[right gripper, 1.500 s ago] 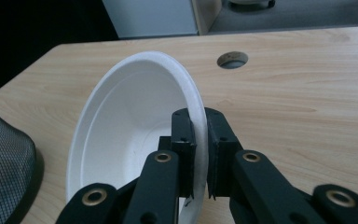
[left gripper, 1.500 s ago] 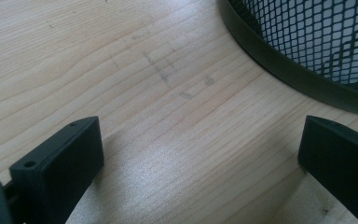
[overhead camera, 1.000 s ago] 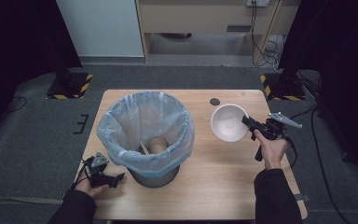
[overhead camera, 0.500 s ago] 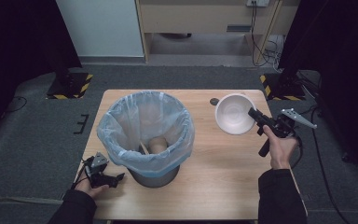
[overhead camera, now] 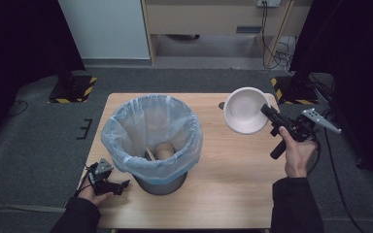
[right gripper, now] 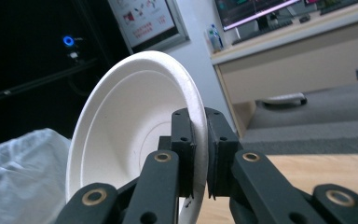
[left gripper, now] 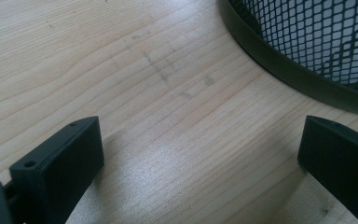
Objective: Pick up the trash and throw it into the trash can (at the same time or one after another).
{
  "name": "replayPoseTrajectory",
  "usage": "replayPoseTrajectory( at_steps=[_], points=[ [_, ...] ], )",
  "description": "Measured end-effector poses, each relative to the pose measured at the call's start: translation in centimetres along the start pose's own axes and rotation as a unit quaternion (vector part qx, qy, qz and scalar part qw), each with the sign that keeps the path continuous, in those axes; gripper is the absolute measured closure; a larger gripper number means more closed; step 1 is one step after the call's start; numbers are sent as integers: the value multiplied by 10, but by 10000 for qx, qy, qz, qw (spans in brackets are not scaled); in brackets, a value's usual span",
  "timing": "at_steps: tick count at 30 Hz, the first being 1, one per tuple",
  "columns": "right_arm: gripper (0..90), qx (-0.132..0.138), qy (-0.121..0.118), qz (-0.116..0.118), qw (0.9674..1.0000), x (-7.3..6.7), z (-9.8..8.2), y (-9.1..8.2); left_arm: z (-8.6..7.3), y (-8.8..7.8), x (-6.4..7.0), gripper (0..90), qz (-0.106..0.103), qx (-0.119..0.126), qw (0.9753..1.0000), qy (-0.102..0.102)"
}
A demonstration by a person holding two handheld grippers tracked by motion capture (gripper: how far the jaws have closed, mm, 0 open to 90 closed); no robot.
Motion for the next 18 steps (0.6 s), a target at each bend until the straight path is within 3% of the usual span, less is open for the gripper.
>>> replayPoseTrajectory(
  at_steps=[6,18],
  points=[
    [840,258,-99,260,9993,-21,16,-4,0,0,0,0,1,-1,10000,-1],
    [840,528,-177,561,9969,-47,33,-9,0,0,0,0,0,1,10000,-2]
  ],
)
Point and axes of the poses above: each handheld gripper's, and its own axes: y roughly forward along the jaws, z roughly out of its top, x roughly to its right, the point moved 6 cm from there along y, roughly forward along the jaws, and after that the axes turned 3 degrees about x, right-handed, at the moved point
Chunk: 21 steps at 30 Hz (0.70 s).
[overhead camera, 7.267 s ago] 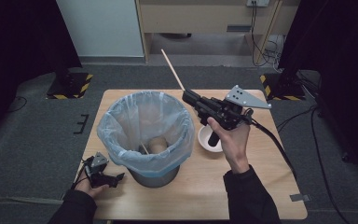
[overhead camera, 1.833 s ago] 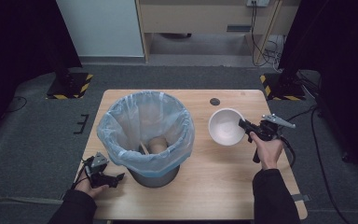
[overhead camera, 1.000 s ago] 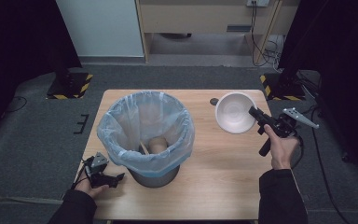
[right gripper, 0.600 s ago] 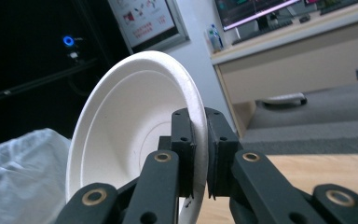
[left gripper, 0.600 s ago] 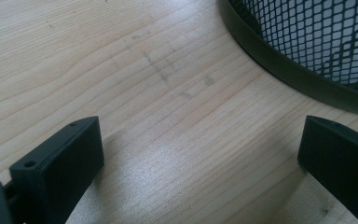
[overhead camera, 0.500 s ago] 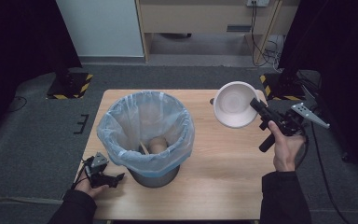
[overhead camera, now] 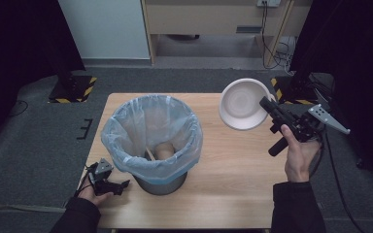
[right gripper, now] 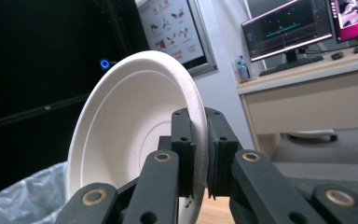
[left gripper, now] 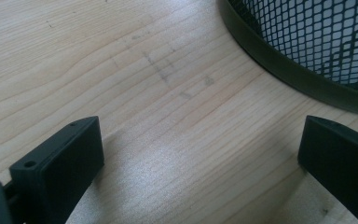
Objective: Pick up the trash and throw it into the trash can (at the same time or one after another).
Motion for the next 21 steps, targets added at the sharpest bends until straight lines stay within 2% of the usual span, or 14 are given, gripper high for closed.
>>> replayPoseTrajectory(
  at_steps=[21],
  points=[
    [840,245,-170,464,9985,-43,21,11,0,0,0,0,0,0,10000,1]
  ],
)
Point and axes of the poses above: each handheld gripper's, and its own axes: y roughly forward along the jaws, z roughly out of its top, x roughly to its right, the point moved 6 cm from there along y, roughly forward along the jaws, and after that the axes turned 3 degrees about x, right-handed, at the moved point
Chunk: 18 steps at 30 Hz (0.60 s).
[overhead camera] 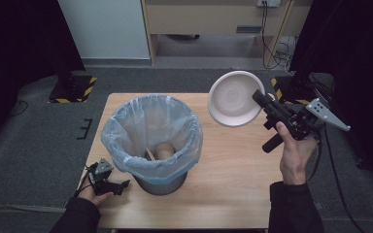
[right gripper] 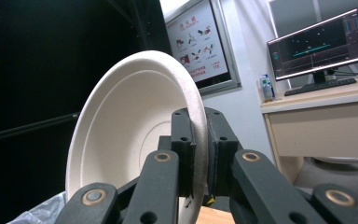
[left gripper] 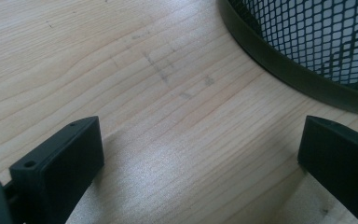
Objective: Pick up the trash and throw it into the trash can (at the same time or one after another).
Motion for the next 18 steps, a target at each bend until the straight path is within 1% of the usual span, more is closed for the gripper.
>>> replayPoseTrajectory(
  at_steps=[2,4,5,6,9,14,15,16,17,18],
  points=[
    [840,0,-3,28,10000,-2,0,3,0,0,0,0,-1,-2,10000,1],
    [840,-17,-5,122,9999,-11,-2,14,0,0,0,0,-1,-1,10000,0],
    [840,-17,-5,122,9999,-11,-2,14,0,0,0,0,-1,-1,10000,0],
    [840,-27,-4,153,9999,-15,-3,18,0,0,0,0,-1,-1,10000,1],
    [840,-91,-44,297,9995,-29,-9,35,0,0,0,0,0,-1,10000,0],
    [840,-194,-91,465,9987,-48,-18,54,0,0,0,0,-2,-1,10000,1],
    [840,-194,-91,465,9987,-48,-18,54,0,0,0,0,-2,-1,10000,1],
    [840,-271,-139,532,9981,-57,-24,61,0,0,0,0,-3,-1,10000,1],
    [840,-271,-139,532,9981,-57,-24,61,0,0,0,0,-3,-1,10000,1],
    [839,-361,-186,617,9973,-67,-31,70,0,0,0,0,-2,-1,10000,2]
  ],
)
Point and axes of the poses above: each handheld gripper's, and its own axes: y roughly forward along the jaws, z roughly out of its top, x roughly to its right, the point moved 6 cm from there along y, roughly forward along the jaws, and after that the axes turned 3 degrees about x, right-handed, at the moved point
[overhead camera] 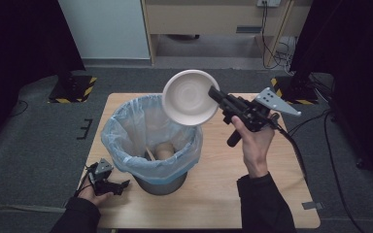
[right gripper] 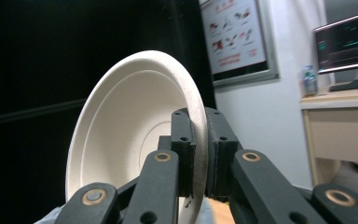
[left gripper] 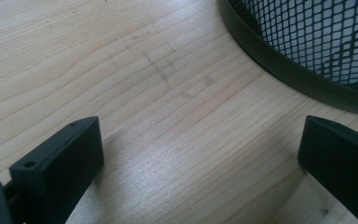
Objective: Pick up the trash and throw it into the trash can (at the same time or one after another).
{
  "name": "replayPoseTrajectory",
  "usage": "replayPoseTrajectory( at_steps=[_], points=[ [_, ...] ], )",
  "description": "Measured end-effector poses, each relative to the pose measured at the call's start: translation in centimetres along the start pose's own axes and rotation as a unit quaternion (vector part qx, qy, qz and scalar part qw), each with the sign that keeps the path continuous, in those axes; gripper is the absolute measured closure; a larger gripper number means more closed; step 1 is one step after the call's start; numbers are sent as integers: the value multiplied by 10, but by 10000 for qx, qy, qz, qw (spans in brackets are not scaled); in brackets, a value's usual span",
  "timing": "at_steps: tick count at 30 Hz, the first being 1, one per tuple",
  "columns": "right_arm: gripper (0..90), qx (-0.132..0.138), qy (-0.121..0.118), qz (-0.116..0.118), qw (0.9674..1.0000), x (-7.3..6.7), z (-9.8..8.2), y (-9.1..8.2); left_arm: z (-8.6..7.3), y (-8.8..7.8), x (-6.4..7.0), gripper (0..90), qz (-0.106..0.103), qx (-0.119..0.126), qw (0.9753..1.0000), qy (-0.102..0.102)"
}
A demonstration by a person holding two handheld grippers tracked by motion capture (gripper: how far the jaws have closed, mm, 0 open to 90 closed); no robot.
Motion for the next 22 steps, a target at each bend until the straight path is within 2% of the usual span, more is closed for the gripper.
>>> replayPoseTrajectory(
  at_steps=[2,3,6,7,8,9,11,12,13,14,15,16,17,18,19,20,21,22],
  points=[
    [839,-115,-29,98,9999,-9,-7,10,0,0,0,0,0,-1,10000,0],
    [839,-115,-29,98,9999,-9,-7,10,0,0,0,0,0,-1,10000,0],
    [838,-404,-111,268,9988,-25,-24,28,0,0,0,0,-2,2,10000,0],
    [838,-404,-111,268,9988,-25,-24,28,0,0,0,0,-2,2,10000,0],
    [834,-525,-148,327,9980,-28,-28,32,0,0,0,0,-3,1,10000,2],
    [774,-744,-122,521,9958,-35,-37,39,0,0,0,0,-3,1,10000,3],
    [618,-1066,-170,702,9917,-39,-45,44,0,0,0,0,-4,1,10000,3],
    [580,-1249,-172,781,9889,-39,-48,44,0,0,0,0,-4,1,10000,2],
    [580,-1249,-172,781,9889,-39,-48,44,0,0,0,0,-4,1,10000,2],
    [530,-1217,-254,706,9897,-34,-47,40,0,0,0,0,-3,1,10000,3],
    [530,-1217,-254,706,9897,-34,-47,40,0,0,0,0,-2,2,10000,2],
    [504,-1155,-236,630,9910,-29,-44,35,0,0,0,0,-1,0,10000,4],
    [431,-1036,-206,319,9939,-14,-37,23,0,0,0,0,-3,0,10000,3],
    [431,-1036,-206,319,9939,-14,-37,23,0,0,0,0,-3,0,10000,3],
    [378,-1029,-157,-246,9943,8,-35,6,0,0,0,0,-2,0,10000,5],
    [356,-1045,-183,-482,9932,19,-37,-3,0,0,0,0,-2,0,10000,3],
    [356,-1045,-183,-482,9932,19,-37,-3,0,0,0,0,-2,0,10000,3],
    [338,-1117,-215,-695,9911,31,-41,-14,0,0,0,0,-2,-1,10000,3]
  ],
)
Point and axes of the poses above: each handheld gripper's, and its own axes: y roughly forward along the jaws, z roughly out of its top, x roughly to its right, the point moved 6 cm from there along y, roughly forward along the jaws, and after that the axes turned 3 degrees about x, right-handed, at the moved point
